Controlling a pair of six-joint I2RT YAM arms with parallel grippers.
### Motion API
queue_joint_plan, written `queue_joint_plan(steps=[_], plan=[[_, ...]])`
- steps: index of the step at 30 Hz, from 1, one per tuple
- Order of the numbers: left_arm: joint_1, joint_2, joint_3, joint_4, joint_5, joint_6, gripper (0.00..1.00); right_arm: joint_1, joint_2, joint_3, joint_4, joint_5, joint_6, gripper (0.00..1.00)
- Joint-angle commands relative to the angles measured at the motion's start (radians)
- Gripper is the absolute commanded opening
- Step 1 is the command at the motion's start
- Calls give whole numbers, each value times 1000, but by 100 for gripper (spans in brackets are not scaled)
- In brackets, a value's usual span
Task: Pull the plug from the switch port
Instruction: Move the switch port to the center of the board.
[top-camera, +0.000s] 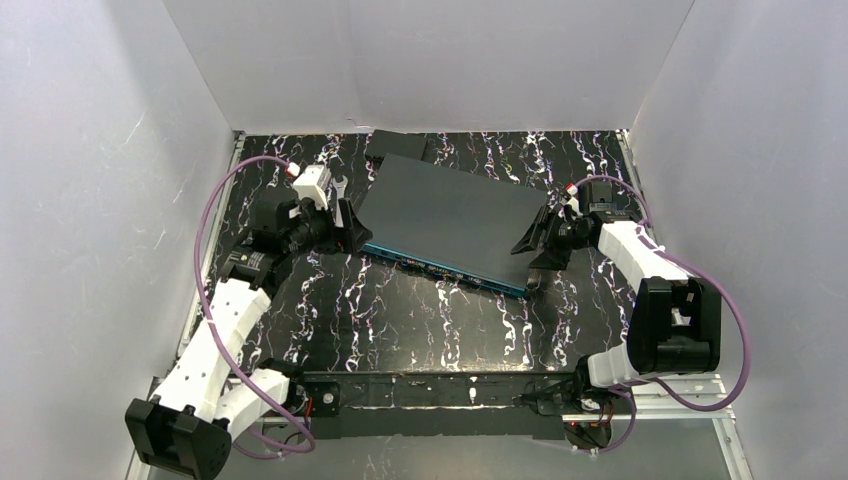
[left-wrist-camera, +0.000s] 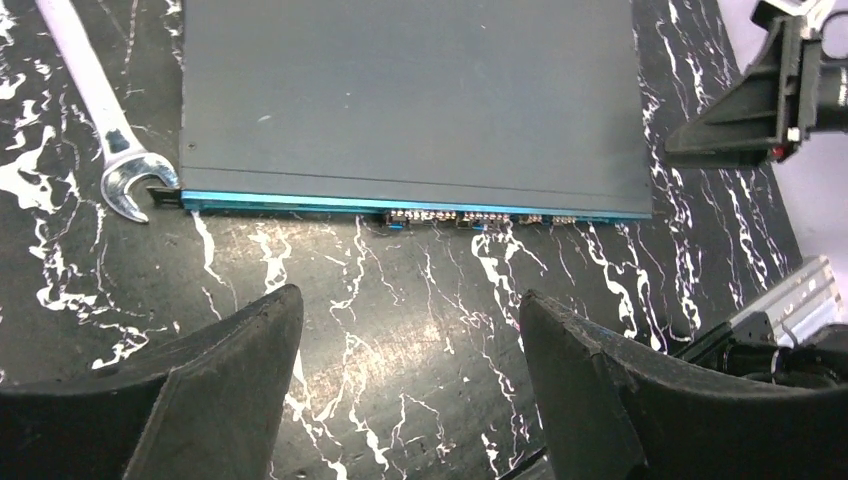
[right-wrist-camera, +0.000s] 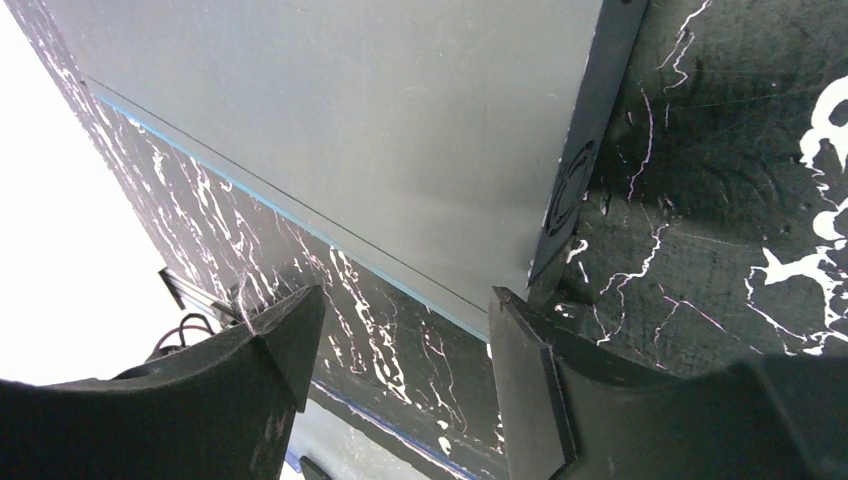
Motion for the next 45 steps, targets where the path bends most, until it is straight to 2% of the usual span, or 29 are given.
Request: queue_joint_plan(steps=[1,4,13,17,25,33,45], plan=[[1,-52,-91,108,110,41,77,4,-13,39,-42,28,-51,70],[1,-53,-149,184,170,67,76,3,-10,45,-71,62,-89,70],[0,-2,-184,246,205,30,74,3,-45,55,-128,140,-186,71],[-1,-5,-182,251,175,-11,74,11,-60,72,-162,187,-211,70],[-1,28,-206,218,119,-24,70,97,-66,30,-145,235,-163,70],[-12,146,-262,266,33,-52,65,122,-82,-32,-89,224,-108,69],[-65,307,-261,385,95,-75,55,124,-70,-28,-92,214,-120,69]])
